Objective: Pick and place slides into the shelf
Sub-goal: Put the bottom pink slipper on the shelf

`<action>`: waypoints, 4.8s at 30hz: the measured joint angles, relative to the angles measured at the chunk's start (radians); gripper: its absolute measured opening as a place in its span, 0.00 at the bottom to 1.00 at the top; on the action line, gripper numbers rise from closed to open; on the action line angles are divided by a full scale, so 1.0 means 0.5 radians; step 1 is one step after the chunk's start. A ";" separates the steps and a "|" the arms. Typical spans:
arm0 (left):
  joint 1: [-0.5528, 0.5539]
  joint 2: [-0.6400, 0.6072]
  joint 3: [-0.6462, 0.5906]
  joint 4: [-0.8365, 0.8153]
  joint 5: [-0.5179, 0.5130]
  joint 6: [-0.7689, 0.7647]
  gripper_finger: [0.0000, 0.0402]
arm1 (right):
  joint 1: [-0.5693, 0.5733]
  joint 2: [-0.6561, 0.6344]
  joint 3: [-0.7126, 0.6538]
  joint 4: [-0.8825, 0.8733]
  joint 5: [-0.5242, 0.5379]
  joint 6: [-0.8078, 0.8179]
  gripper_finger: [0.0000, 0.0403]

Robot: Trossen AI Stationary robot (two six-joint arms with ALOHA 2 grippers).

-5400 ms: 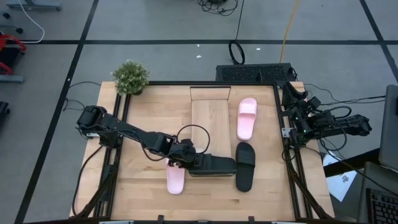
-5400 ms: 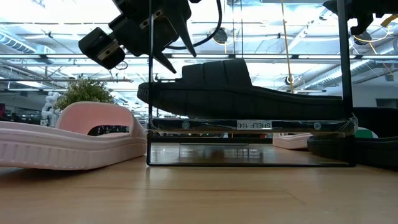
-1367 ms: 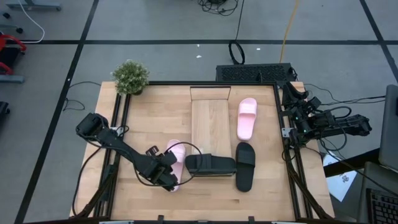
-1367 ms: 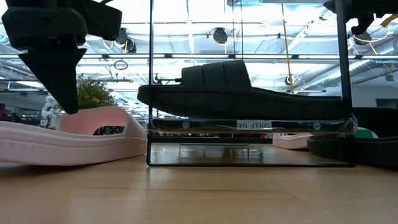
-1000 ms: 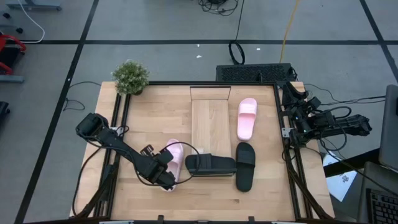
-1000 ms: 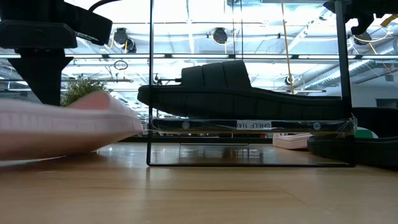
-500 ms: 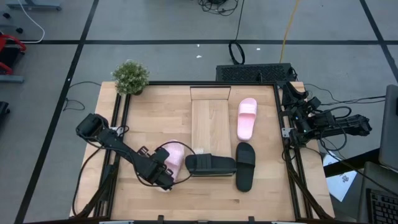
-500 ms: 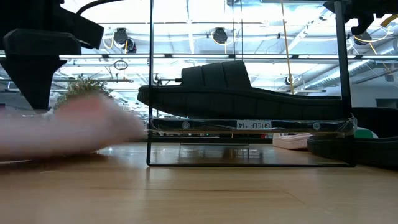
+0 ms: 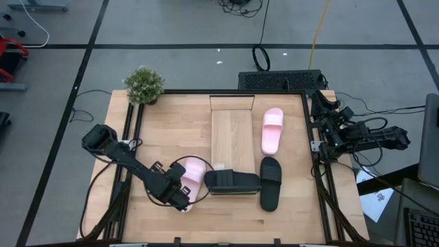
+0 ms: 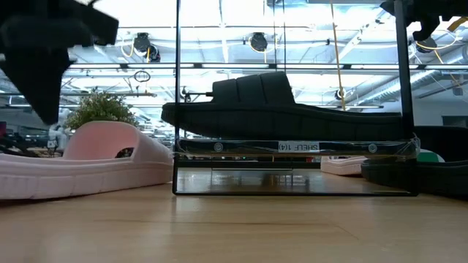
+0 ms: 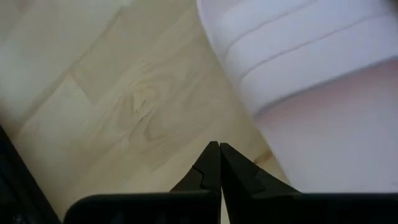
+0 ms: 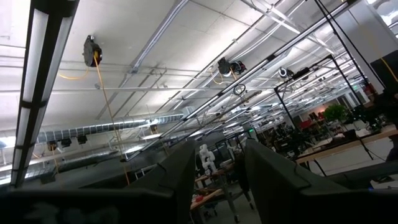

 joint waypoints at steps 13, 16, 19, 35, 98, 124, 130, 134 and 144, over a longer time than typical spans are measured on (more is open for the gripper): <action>-0.191 -0.253 0.001 0.081 -0.352 -0.026 0.07 | 0.000 0.000 0.000 0.002 0.000 -0.010 0.32; -0.192 -0.252 0.001 0.119 -0.350 -0.027 0.14 | 0.000 0.000 0.000 0.004 0.000 -0.010 0.32; -0.187 -0.252 0.001 0.120 -0.395 -0.027 0.22 | 0.000 0.000 0.000 0.003 0.000 -0.010 0.32; -0.098 -0.056 0.001 0.381 -0.419 0.664 0.45 | 0.000 0.000 0.000 -0.001 0.000 0.001 0.32; -0.097 -0.022 -0.255 -0.379 0.093 -1.569 0.00 | 0.000 0.001 0.000 -0.030 0.000 0.006 0.32; 0.592 -0.529 0.312 -0.689 -0.676 -1.098 0.00 | 0.002 -0.002 0.000 -0.126 -0.101 0.072 0.32; 0.717 -0.527 0.551 -0.685 -0.882 -0.824 0.00 | 0.002 0.003 0.000 -0.565 -0.478 0.422 0.32; 0.800 -0.527 0.664 -0.656 -0.942 -0.662 0.00 | 0.001 0.016 0.024 -0.779 -0.749 0.604 0.32; 1.046 -0.526 0.743 -0.039 -1.222 -0.112 0.00 | -0.001 0.404 0.436 -1.407 -0.906 0.769 0.32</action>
